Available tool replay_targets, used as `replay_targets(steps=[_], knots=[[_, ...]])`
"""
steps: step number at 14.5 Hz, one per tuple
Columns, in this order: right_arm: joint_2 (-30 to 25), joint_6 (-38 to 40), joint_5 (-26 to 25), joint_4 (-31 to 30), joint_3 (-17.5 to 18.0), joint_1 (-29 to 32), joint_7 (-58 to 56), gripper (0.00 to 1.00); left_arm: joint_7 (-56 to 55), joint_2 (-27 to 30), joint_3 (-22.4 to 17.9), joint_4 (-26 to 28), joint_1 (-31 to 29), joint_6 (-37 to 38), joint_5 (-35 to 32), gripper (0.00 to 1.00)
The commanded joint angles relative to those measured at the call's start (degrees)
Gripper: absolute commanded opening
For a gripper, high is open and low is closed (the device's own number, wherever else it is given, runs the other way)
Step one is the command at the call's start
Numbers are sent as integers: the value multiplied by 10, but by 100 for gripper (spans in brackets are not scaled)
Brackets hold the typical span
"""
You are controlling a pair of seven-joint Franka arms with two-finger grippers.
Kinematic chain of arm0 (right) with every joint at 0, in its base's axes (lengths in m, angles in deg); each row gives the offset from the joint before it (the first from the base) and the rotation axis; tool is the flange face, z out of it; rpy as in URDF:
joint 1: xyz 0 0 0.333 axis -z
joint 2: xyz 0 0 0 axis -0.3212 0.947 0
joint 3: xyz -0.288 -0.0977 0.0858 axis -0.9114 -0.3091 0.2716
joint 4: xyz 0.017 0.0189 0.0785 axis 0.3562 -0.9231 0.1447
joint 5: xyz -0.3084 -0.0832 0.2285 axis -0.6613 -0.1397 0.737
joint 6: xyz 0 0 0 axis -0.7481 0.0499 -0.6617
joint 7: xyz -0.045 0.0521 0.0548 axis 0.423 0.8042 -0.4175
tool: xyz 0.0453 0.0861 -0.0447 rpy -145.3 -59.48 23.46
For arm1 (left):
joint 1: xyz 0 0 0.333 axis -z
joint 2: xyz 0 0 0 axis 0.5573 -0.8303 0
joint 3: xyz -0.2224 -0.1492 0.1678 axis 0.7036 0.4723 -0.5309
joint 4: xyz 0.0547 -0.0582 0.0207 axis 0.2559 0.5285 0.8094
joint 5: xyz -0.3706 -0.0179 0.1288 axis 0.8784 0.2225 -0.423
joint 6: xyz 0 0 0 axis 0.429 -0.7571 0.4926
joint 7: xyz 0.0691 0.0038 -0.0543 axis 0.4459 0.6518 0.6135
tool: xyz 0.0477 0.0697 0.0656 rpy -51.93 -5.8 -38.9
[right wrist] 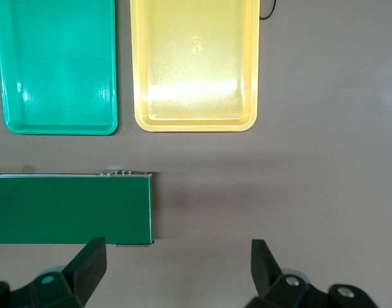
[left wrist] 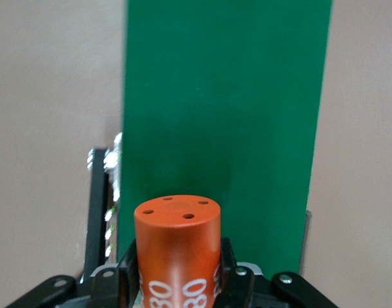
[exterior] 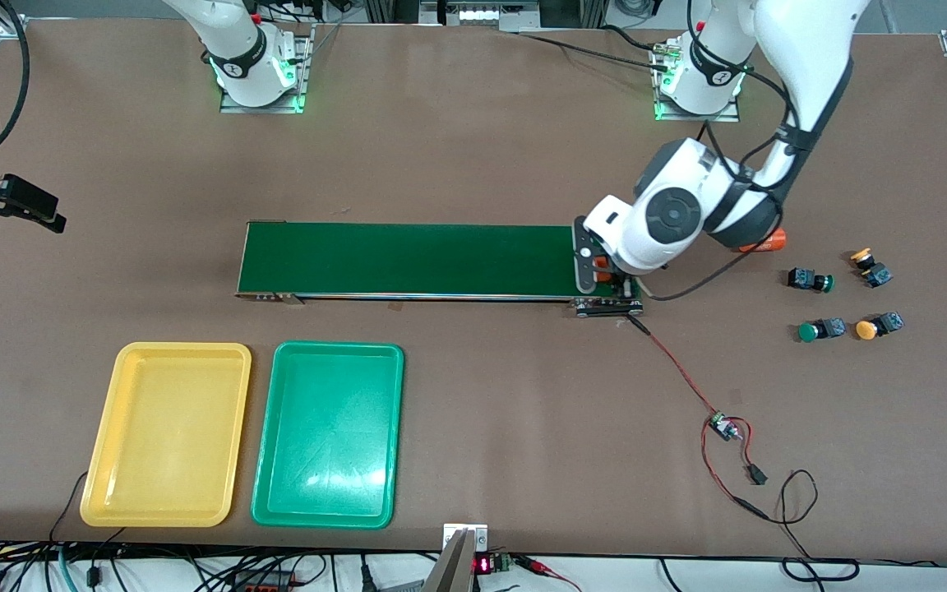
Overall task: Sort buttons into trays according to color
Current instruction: 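Carry the cylinder onto the green belt and open the left gripper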
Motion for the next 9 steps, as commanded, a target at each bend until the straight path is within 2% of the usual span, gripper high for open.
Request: replay_targets(steps=[1,2,4,5,6,9], knots=[[-8,3,-9,-4,2,2,-5,100,34,-10,1,12,1,-26,-19,23],[-8,3,-9,-4,2,2,-5,100,34,-10,1,12,3,-26,-19,24],[-8,4,-9,-4,2,1,-5,100,32,-11,1,12,3,-26,-18,50],[-8,5,-9,-4,2,1,-5,100,31,-11,1,11,3,-26,-18,77],[-8,6,-9,-4,2,2,-5,100,27,-9,2,11,3,-21,-18,100],[-8,12,-9,-4,2,2,-5,100,24,4,2,-5,-7,8,-18,100]])
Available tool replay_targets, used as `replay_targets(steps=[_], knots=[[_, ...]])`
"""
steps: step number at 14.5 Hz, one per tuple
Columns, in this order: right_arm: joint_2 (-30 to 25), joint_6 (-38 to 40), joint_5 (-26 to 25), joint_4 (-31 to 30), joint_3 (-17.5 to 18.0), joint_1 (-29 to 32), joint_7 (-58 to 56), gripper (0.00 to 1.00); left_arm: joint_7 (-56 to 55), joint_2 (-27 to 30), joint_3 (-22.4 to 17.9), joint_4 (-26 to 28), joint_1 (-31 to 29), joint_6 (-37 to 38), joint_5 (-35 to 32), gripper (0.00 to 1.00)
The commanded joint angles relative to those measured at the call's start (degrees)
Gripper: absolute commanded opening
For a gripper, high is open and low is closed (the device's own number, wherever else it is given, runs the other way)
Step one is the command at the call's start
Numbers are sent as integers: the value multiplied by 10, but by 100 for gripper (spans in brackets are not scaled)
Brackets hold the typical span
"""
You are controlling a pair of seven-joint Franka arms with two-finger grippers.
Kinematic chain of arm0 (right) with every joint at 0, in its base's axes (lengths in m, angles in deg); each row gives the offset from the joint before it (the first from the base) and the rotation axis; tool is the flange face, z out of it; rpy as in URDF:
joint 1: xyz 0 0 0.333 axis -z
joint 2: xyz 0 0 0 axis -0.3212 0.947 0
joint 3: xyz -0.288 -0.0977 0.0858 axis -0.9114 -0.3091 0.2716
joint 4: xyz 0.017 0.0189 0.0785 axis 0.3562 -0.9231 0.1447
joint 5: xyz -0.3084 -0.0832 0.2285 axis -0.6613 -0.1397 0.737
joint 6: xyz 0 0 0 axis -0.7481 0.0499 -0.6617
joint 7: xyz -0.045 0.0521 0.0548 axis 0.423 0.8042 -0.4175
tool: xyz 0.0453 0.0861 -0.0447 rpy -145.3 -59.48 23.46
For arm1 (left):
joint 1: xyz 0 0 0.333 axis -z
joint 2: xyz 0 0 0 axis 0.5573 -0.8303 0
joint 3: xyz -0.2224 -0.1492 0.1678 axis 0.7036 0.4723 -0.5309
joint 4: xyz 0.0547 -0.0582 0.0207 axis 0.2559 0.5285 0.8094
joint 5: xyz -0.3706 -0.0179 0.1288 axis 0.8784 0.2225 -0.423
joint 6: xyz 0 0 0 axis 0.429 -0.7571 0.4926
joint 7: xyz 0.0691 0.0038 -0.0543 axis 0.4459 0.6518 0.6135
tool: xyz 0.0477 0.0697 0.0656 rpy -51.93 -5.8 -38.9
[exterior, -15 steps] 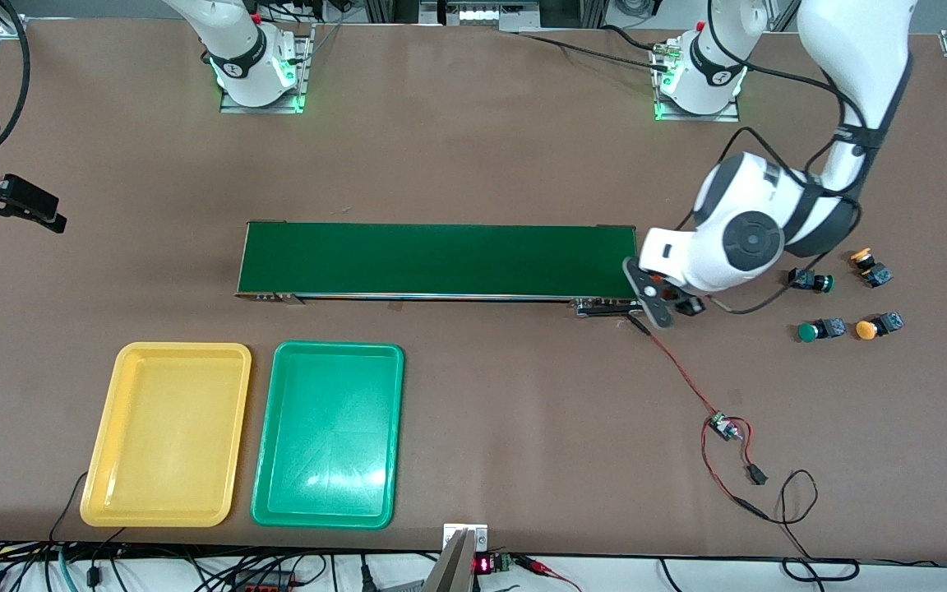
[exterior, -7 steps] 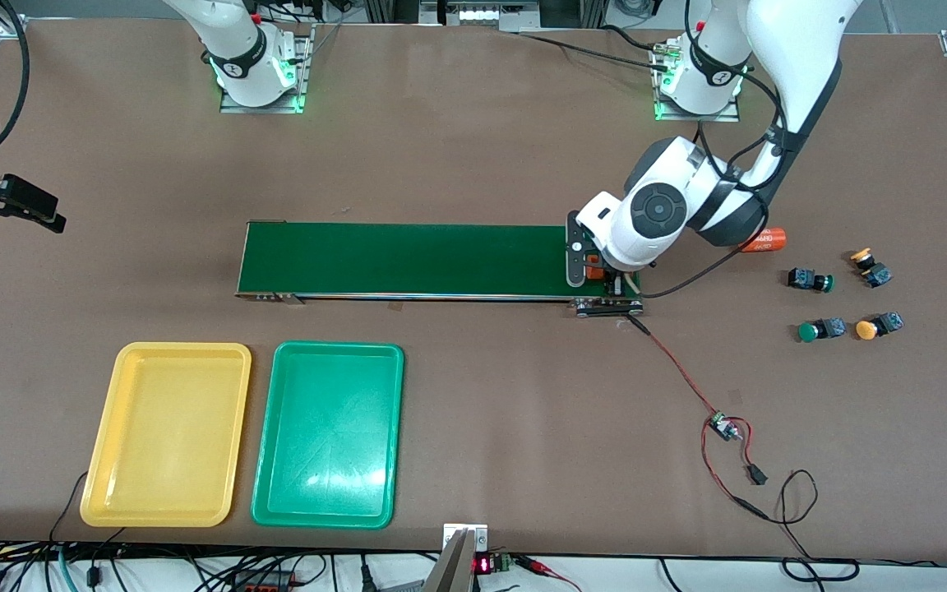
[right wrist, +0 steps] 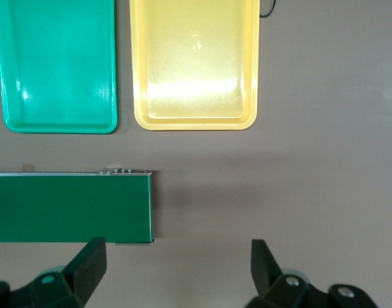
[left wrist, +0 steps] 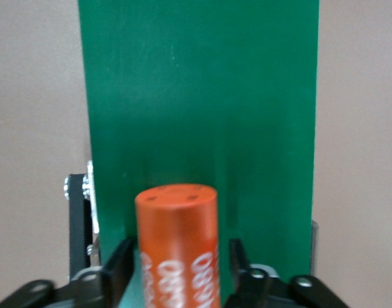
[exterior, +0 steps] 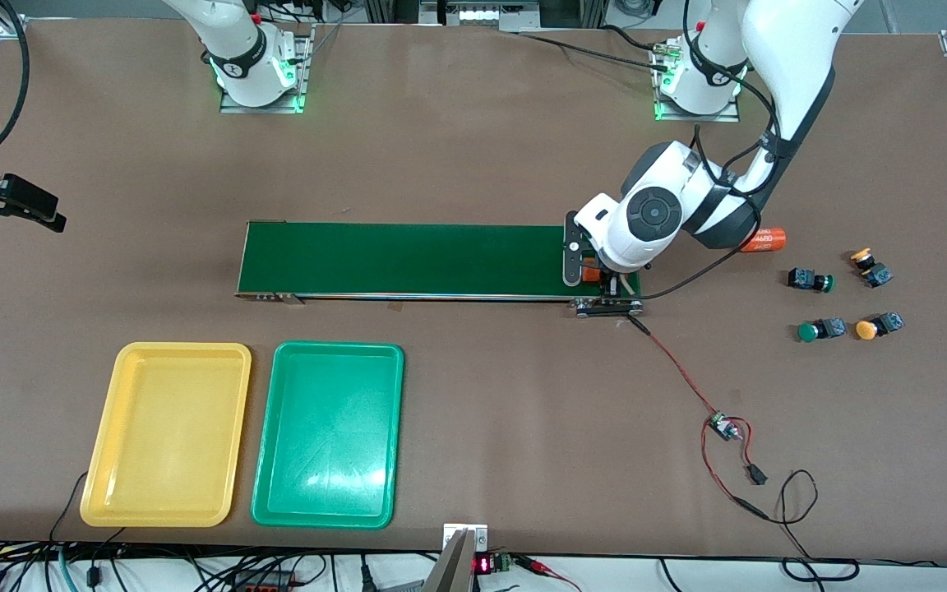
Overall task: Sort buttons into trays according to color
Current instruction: 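Carry the cylinder onto the green belt and open the left gripper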
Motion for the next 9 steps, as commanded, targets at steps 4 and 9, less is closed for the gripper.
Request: replay_targets(steps=[4,9], knots=[[-8,12,-9,-4,1,1,-5,100,-30,51,3,-38,-50,98,-6,100],[-8,10,-9,-4,1,1,-4,100,-163,62,-2,-126,-52,305,-46,100]])
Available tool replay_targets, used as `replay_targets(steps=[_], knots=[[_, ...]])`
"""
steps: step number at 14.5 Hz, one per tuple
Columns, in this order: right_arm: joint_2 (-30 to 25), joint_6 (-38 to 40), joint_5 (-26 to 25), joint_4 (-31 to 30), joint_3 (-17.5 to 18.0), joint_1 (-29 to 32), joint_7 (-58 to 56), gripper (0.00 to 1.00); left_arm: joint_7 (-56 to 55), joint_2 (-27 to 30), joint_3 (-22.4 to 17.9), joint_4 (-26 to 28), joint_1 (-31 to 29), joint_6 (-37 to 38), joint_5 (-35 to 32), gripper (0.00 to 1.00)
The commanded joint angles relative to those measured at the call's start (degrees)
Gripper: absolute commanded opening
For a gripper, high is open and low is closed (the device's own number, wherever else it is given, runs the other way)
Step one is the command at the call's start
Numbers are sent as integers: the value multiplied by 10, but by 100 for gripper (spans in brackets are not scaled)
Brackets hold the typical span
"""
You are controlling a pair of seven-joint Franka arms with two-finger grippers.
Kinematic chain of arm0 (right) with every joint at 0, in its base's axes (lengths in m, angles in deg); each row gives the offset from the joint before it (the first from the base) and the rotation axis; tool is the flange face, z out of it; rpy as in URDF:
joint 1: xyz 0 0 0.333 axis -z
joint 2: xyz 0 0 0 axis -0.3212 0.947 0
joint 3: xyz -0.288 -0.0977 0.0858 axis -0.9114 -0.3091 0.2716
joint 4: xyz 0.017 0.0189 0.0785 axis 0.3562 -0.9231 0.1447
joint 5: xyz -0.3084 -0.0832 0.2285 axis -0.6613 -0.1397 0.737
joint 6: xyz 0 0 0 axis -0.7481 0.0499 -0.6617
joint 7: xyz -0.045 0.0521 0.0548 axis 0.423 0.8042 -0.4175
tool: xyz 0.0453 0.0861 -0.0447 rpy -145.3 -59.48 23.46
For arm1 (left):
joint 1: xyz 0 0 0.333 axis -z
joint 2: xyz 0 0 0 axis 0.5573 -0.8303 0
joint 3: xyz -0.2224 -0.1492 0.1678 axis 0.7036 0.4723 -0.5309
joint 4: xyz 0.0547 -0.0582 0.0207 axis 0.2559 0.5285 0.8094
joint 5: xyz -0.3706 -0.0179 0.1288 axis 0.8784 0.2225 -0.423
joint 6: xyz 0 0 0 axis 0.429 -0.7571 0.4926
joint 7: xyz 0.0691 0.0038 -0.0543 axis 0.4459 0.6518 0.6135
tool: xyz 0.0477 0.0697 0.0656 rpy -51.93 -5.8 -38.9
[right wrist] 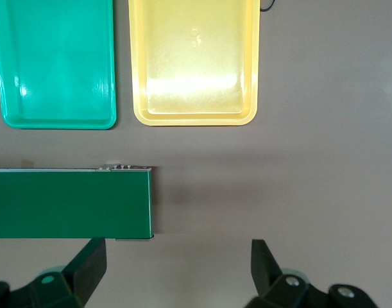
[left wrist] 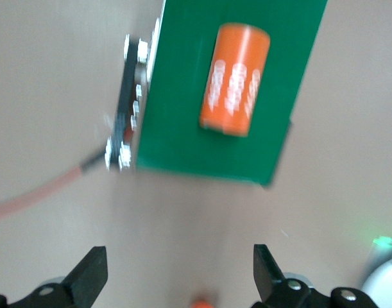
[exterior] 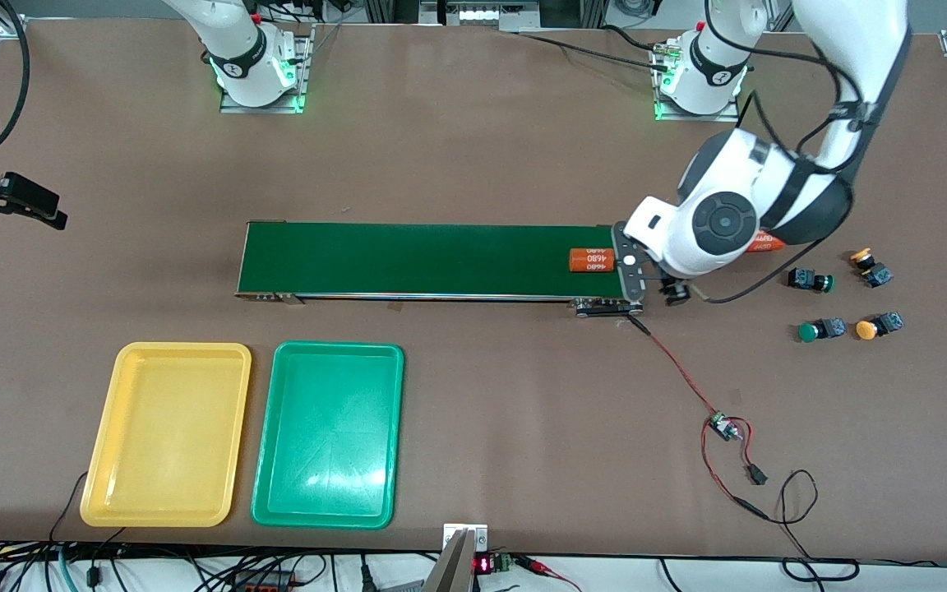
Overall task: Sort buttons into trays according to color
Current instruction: 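Move the left gripper back over the buttons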
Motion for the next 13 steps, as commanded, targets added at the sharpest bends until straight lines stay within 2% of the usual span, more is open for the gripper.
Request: replay_targets(steps=[1,6,10,13], knots=[[-8,2,-8,-4,1,1,-4,100,-94,14,2,-26,5,63,-40,100],[-9,4,-8,-2,5,-3,-3,100,-286,16,0,-26,-1,78,-40,100],[-10,4,-8,-2,5,-9,-3,100,-349,8,2,-27,-56,73,-22,100],[-12,4,-9,-3,5,-13,-4,100,-441,-2,1,-46,-108,72,-7,100]])
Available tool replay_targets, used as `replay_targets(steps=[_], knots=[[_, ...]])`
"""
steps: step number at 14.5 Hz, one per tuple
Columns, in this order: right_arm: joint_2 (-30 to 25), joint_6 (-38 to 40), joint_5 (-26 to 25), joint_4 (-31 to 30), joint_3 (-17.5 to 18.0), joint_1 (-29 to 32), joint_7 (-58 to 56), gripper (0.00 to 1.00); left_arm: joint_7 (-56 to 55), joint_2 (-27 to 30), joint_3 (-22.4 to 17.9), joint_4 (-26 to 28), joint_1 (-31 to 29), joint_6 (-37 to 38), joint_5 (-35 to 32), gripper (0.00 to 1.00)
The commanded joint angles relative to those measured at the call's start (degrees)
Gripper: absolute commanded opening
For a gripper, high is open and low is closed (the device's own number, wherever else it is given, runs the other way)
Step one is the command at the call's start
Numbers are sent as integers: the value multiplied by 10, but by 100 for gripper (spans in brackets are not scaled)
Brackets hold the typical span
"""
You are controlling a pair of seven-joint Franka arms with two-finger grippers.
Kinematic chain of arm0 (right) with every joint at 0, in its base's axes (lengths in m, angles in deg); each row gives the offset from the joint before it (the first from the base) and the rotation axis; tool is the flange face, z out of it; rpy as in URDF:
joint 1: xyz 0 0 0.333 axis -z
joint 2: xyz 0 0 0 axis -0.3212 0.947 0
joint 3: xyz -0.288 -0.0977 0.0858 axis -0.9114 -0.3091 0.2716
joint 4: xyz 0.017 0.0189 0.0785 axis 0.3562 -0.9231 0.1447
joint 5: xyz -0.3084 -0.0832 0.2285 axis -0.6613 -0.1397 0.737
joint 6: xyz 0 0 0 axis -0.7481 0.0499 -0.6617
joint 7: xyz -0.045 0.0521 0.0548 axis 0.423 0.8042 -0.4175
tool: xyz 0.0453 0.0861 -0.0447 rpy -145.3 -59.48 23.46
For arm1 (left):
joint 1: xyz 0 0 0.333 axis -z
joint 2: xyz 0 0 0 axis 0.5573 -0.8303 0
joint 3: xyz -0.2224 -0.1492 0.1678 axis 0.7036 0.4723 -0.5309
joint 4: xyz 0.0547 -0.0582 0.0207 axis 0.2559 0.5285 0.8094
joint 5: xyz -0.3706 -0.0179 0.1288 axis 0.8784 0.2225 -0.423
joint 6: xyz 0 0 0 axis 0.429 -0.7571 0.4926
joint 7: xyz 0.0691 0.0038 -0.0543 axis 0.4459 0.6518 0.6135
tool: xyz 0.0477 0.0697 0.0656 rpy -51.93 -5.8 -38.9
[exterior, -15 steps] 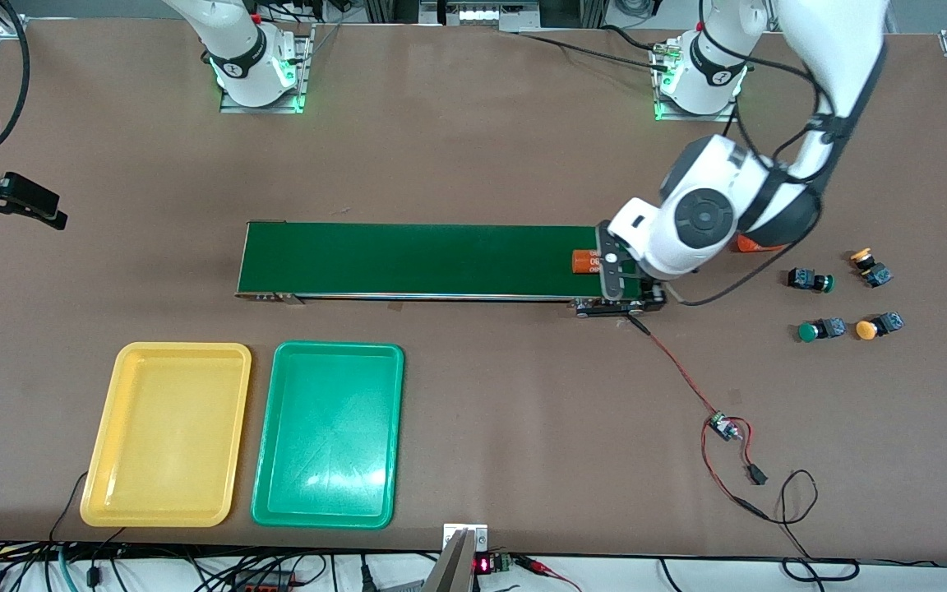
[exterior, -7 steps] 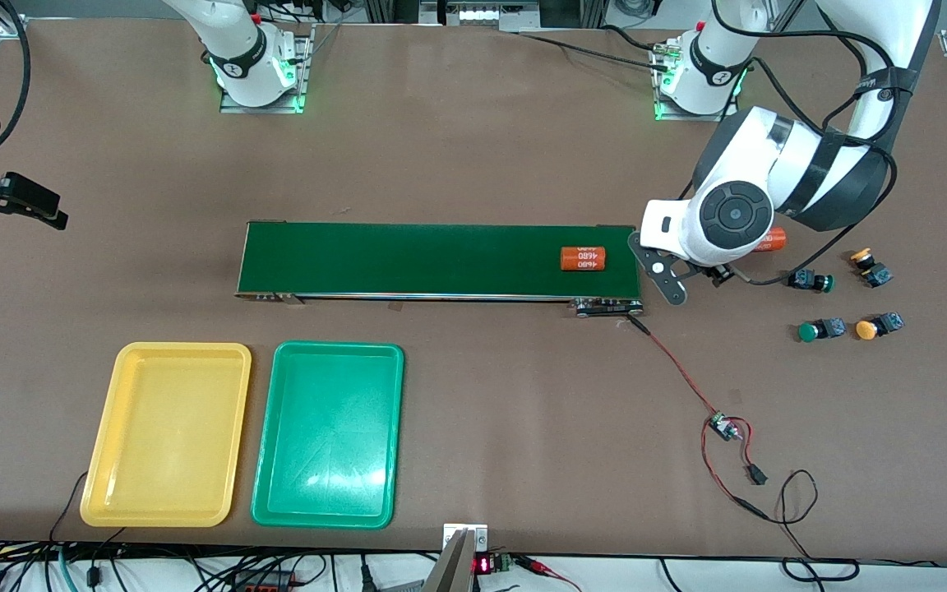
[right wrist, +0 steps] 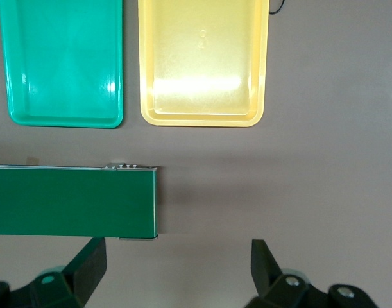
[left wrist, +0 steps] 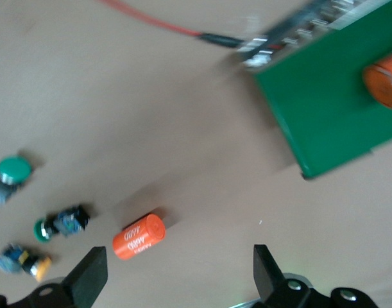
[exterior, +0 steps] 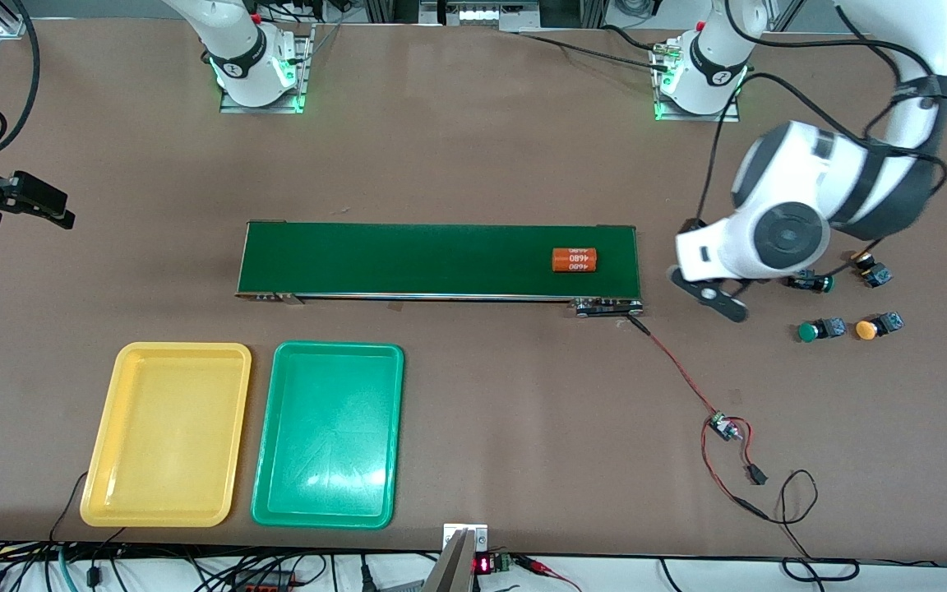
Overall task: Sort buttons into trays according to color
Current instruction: 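Move the left gripper back over the buttons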
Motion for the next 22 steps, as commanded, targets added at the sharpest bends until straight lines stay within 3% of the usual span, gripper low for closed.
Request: replay_targets(steps=[1,4,8,12,16,20,22], knots=[[-11,4,-9,-4,2,-3,-4,100,-64,-20,5,-19,-41,4,12,100],[-10,-1,-10,-4,2,-3,-4,100,-68,-41,5,-23,-107,-21,3,100],[-10,-1,-12,-5,1,-2,-4,100,-57,-113,-18,-83,-136,-19,-18,100],[-8,-1,-12,-5,-1,1,-4,100,101,-151,-20,-107,-160,-49,-79,100],[-9,-2,-13,-5,-1,-2,-4,100,326,-176,-22,-90,-193,-142,-104,100],[-11,6,-22,-9,-2,-1,0,100,443,-170,-22,19,-242,-316,-143,100],[-20,4,-23,-25,-1,-1,3,100,492,-175,-22,47,-265,-371,-148,100]])
